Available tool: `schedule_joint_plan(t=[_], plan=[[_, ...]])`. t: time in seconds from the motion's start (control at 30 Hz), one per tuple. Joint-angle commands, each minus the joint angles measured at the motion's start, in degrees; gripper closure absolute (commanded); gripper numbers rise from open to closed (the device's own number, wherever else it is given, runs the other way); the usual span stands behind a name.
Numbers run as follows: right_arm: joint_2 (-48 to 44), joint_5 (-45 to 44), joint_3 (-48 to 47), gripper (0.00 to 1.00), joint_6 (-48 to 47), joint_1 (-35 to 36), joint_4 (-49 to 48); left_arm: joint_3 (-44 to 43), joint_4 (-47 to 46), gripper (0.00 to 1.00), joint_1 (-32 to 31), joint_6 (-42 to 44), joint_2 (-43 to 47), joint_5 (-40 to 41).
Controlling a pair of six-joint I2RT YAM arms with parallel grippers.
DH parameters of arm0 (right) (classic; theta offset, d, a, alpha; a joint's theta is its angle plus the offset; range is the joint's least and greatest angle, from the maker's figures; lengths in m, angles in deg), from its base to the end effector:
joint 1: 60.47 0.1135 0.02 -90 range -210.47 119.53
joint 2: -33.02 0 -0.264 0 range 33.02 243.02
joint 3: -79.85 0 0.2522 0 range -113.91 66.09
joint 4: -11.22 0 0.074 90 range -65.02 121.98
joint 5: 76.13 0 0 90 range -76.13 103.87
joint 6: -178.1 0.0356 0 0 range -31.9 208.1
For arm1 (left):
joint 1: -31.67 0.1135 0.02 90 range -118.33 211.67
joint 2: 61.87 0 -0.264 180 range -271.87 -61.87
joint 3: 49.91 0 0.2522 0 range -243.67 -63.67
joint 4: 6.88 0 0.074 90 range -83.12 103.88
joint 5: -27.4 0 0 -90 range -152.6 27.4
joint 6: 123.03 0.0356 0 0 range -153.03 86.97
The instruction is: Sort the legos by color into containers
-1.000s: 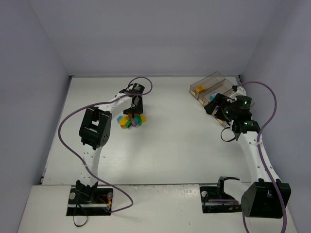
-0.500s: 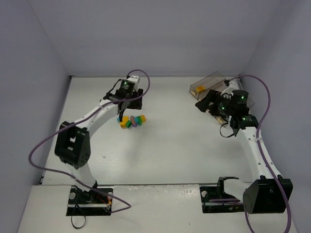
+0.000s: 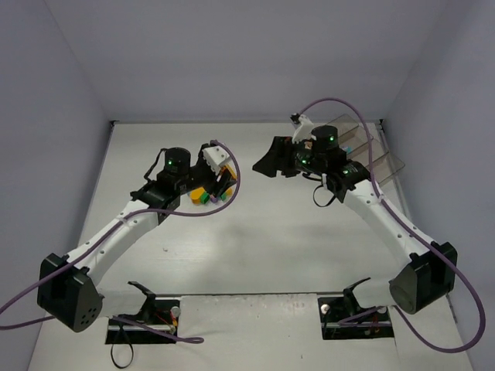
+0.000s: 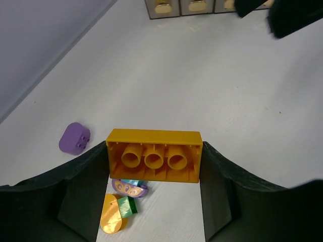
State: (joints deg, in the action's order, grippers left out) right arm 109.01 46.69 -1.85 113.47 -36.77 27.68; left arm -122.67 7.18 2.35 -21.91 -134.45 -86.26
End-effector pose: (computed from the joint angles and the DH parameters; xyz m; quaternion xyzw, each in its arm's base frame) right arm 0.2753 0.1419 0.3754 -0.1694 0.7414 0.4520 0.4662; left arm 0.2517 -0.1577 0.3406 0.3849 0.6795 -0.2548 0.5703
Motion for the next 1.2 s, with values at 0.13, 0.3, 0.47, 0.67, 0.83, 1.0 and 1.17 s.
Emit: schedule_joint_plan(t=[0.13, 0.3, 0.47, 0.67, 0.83, 1.0, 1.17], plan=[[5.4, 0.1, -5.8, 0.28, 3.5, 7.4, -7.2, 0.1, -2.5, 0.92, -1.2, 8.7, 5.9, -11.7], [8.0, -0.8, -6.8, 0.30, 4.1, 10.5, -8.7, -0.6, -0.7, 0.92, -2.5, 10.4, 7.4, -12.8], [9.9, -0.6, -8.0, 0.33, 4.3, 11.9, -9.5, -0.7, -0.4, 0.92, -2.8, 11.2, 7.7, -12.6], [10.5, -0.4, -7.2, 0.68, 4.3, 12.7, -9.7, -0.7, -0.4, 0.91, -2.9, 11.4, 7.1, -11.0], [9.9, -1.6, -6.2, 1.00, 4.0, 12.0, -9.6, 0.9, -3.0, 0.76, -2.9, 9.5, 6.7, -5.8], [9.0, -5.8, -5.0, 1.00, 4.1, 7.9, -9.6, 2.7, -6.9, 0.22, -2.8, 2.7, 6.4, 2.0], [8.9, -16.7, -4.7, 1.00, 3.9, -2.5, -8.6, 4.9, -7.2, 0.10, -2.8, -5.0, 7.1, 12.3]])
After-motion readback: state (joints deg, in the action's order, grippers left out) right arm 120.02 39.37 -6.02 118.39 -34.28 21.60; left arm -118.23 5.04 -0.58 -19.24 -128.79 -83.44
